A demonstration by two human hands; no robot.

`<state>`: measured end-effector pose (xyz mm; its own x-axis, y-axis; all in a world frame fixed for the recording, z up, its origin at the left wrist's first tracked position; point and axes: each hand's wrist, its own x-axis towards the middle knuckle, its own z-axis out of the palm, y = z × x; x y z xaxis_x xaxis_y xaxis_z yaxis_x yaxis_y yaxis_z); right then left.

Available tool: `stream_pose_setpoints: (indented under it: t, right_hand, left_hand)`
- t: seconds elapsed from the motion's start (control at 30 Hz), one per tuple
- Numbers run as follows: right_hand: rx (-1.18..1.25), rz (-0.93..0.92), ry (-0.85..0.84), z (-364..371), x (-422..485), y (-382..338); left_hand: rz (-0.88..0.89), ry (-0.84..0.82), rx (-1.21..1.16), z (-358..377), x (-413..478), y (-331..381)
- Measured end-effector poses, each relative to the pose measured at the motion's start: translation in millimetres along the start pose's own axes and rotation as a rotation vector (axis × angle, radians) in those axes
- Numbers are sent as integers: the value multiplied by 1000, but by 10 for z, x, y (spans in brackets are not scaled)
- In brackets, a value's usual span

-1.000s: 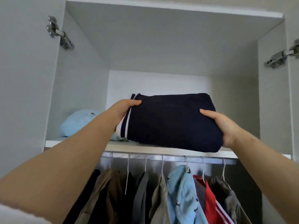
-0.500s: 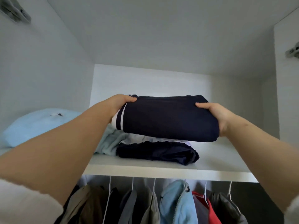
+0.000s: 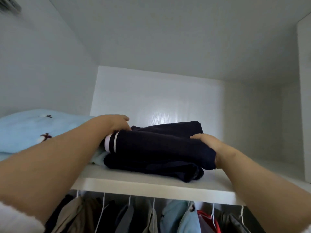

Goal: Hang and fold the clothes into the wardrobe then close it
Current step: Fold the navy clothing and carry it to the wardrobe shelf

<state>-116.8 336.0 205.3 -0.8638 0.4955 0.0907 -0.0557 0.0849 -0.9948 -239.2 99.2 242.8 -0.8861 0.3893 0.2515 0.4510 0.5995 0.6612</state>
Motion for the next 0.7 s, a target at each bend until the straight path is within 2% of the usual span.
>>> stream_pose_setpoints:
  t: [0.13, 0.17, 0.2, 0.27, 0.3, 0.33, 0.4, 0.47, 0.53, 0.6, 0.7]
  right_hand:
    - [-108, 8, -27, 122, -66, -87]
    - [-194, -20, 22, 131, -87, -114]
    - [-330, -86, 121, 119, -71, -135]
    - [-807, -312, 456, 66, 6, -213]
    - [-1051, -470, 565, 69, 53, -267]
    - [-1255, -623, 581, 96, 120, -321]
    - [-1525, -780, 424, 190, 301, -425]
    - [-1639, -702, 237, 302, 495, -456]
    - [-1610, -521, 44, 402, 638, -421]
    - [-1437, -357, -179, 469, 690, -371]
    - [-1391, -224, -372, 494, 660, -346]
  left_hand:
    - [114, 60, 252, -49, -43, 310]
    - [153, 41, 328, -1, -57, 352]
    - [170, -8, 376, 61, -47, 359]
    - [174, -151, 435, 189, -4, 311]
    - [171, -212, 456, 240, 30, 268]
    - [166, -257, 468, 269, 62, 231]
    - [157, -296, 474, 284, 123, 170]
    - [166, -311, 475, 274, 173, 138]
    - [180, -315, 498, 254, 203, 126]
    - [178, -308, 508, 241, 237, 92]
    - [125, -301, 474, 231, 248, 75]
